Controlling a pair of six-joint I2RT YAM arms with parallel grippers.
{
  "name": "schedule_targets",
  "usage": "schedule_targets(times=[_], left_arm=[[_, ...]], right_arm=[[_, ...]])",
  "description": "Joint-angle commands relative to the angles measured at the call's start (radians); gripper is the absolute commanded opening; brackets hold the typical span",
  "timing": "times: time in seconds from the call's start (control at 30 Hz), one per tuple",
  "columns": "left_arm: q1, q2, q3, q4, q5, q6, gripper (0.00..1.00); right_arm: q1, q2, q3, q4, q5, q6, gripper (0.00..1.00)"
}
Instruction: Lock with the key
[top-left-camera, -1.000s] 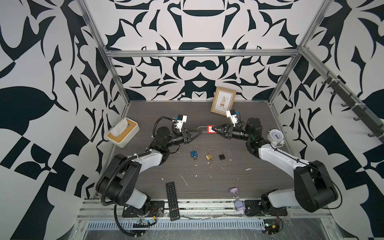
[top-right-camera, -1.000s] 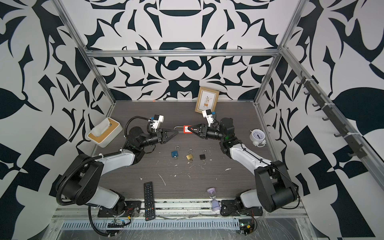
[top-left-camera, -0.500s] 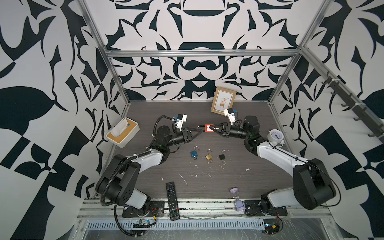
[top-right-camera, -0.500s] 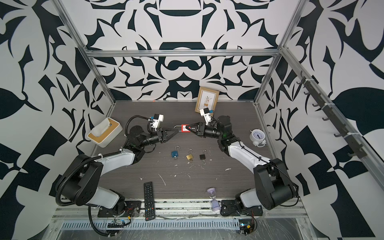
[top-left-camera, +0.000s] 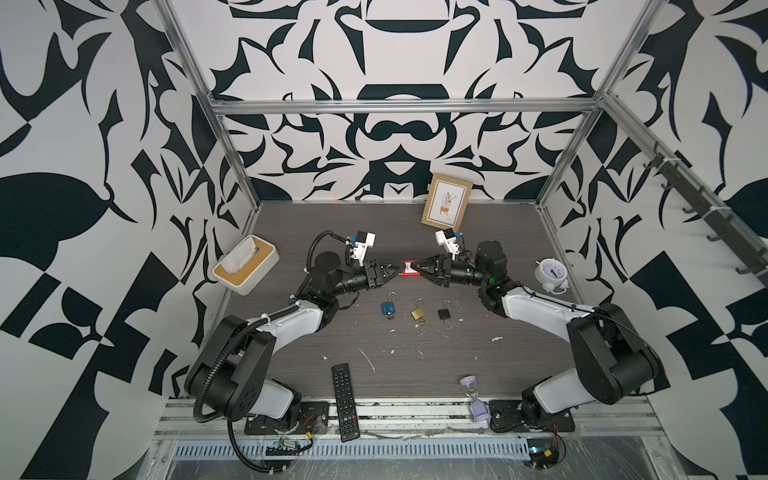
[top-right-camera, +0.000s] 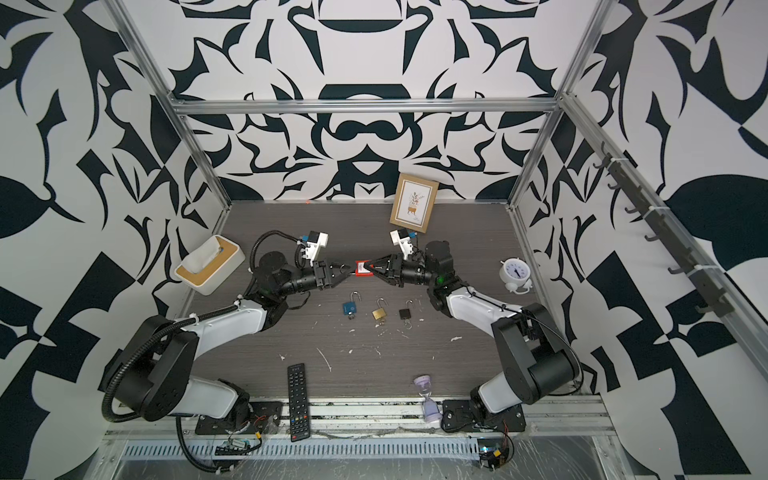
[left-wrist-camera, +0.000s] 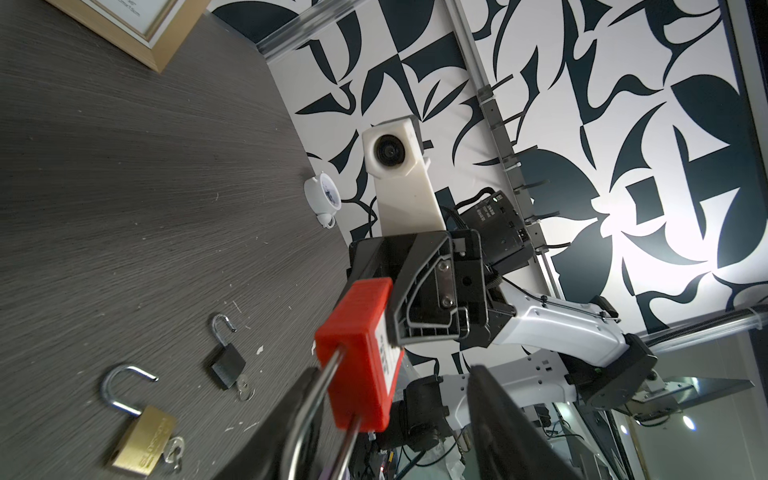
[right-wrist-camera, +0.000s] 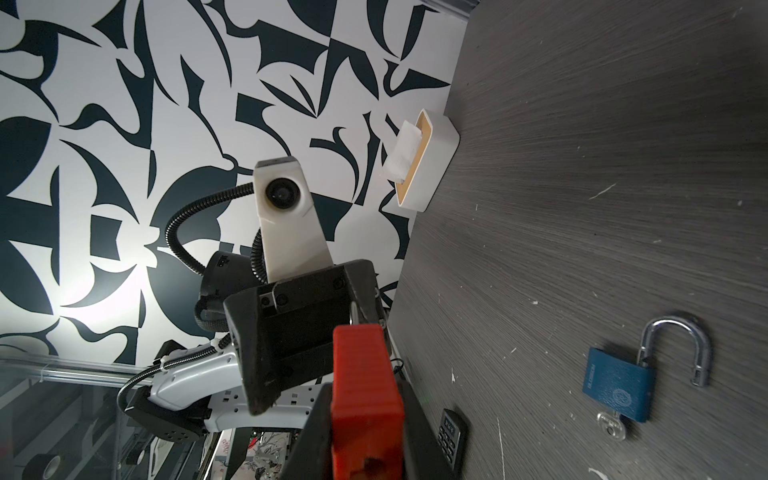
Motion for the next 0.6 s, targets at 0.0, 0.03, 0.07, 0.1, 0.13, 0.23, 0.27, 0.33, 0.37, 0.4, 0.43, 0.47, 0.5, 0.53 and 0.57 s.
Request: schedule_targets(times=[0.0,0.03,0.07,0.1,0.13,0.23,0.27,0.33,0.37,0.4,0.43,0.47,0.5,0.53,0.57], left_arm=[[-0.002,-0.021,0.012,0.074,0.02,0.027,0.55],[-0.005,-0.015,0.016,0.074,0.02,0.028,0.54],[-0.006,-0.011,0.02,0.074,0.02,0.027,0.54],[-0.008,-0.007,0.021,0.074,0.019,0.028,0.54],[-0.009,-0.005,0.023,0.068,0.02,0.033,0.54],[-0.013,0.005,0.031,0.052,0.014,0.038,0.53],[-0.015,0.007,0.033,0.05,0.015,0.038,0.53],[-0.015,0.006,0.034,0.043,0.009,0.044,0.53],[-0.016,0.006,0.035,0.033,0.005,0.049,0.54],[-0.015,0.006,0.038,0.021,0.003,0.054,0.54],[-0.017,0.007,0.045,0.009,0.003,0.062,0.54],[-0.02,0.009,0.046,0.005,0.003,0.065,0.55],[-0.022,0.01,0.047,0.002,0.0,0.069,0.56],[-0.023,0.011,0.05,-0.007,0.0,0.073,0.56],[-0.024,0.013,0.051,-0.013,-0.001,0.078,0.56]], right_arm=[[-0.006,0.006,-0.01,0.039,0.02,0.033,0.0],[-0.005,0.006,-0.014,0.056,0.023,0.042,0.0],[-0.005,0.005,-0.018,0.076,0.024,0.053,0.0],[-0.006,0.005,-0.017,0.081,0.022,0.058,0.0],[-0.005,0.006,-0.018,0.086,0.023,0.064,0.0],[-0.006,-0.005,-0.028,0.109,0.036,0.077,0.0],[-0.006,-0.015,-0.026,0.108,0.037,0.078,0.0],[-0.005,-0.028,-0.014,0.06,0.03,0.057,0.0],[-0.007,-0.037,-0.014,0.05,0.033,0.048,0.0],[-0.006,-0.045,-0.014,0.042,0.04,0.043,0.0],[-0.005,-0.054,-0.013,0.024,0.042,0.03,0.0],[-0.005,-0.061,-0.006,0.001,0.041,0.017,0.0],[-0.004,-0.069,-0.006,-0.008,0.043,0.012,0.0],[-0.004,-0.075,-0.006,-0.017,0.047,0.005,0.0],[-0.004,-0.084,-0.002,-0.036,0.047,-0.012,0.0]])
